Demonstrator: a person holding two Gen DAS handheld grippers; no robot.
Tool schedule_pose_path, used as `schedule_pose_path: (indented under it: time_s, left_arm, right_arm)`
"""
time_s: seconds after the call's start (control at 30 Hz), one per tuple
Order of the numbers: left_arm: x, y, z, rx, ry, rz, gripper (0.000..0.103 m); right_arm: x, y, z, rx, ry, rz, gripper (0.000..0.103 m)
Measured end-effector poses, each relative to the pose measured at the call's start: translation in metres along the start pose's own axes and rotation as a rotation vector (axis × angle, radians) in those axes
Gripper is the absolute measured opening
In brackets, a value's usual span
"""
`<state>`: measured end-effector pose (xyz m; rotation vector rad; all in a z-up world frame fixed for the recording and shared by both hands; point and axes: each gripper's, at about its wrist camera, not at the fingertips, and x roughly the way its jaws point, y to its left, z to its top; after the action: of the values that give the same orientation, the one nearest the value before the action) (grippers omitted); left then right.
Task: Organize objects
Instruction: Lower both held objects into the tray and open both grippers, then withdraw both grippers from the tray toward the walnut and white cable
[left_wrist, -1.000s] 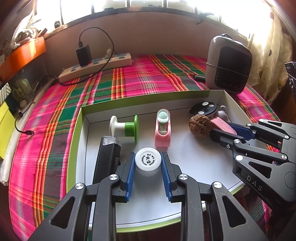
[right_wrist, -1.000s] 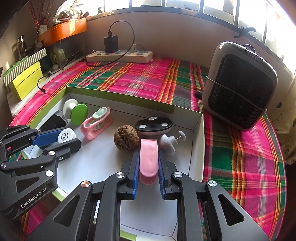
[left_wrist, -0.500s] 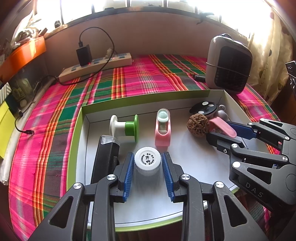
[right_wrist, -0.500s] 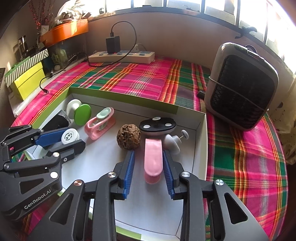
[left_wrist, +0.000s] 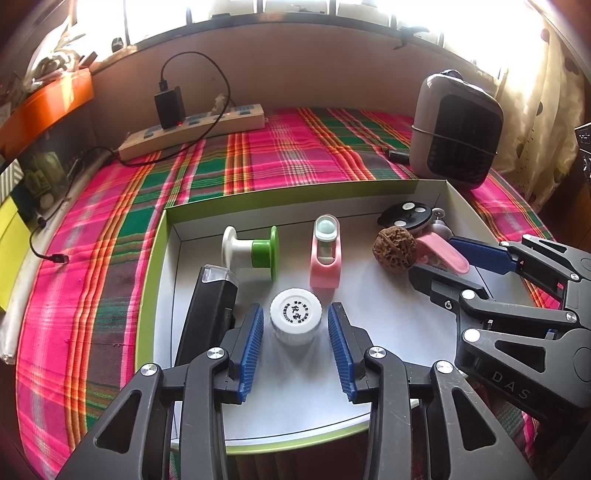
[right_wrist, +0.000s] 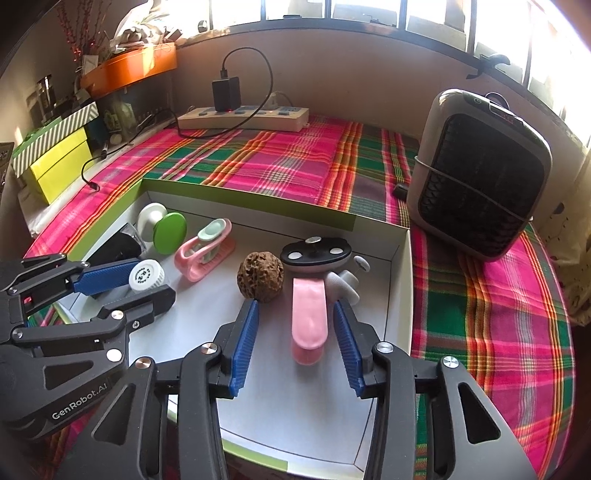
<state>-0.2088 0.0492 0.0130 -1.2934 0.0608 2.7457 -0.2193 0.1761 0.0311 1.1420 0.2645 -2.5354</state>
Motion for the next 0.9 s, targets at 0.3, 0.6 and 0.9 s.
schedule_pose_path:
  time_s: [0.3, 0.6, 0.9]
  left_arm:
    - [-0.011, 0.001, -0.003, -0.007, -0.017, 0.002, 0.036]
    - [-0.026, 0.004, -0.005, -0.013, -0.037, 0.006, 0.036]
    - [-0.041, 0.009, -0.013, -0.033, -0.055, 0.006, 0.036]
  right_arm:
    - [-0.009, 0.003, 0.0, -0.001, -0.02, 0.001, 0.043]
    - [-0.02, 0.006, -0.002, -0.002, -0.038, -0.003, 0.044]
    - [-0.032, 0.006, -0.007, 0.017, -0.057, -0.009, 0.044]
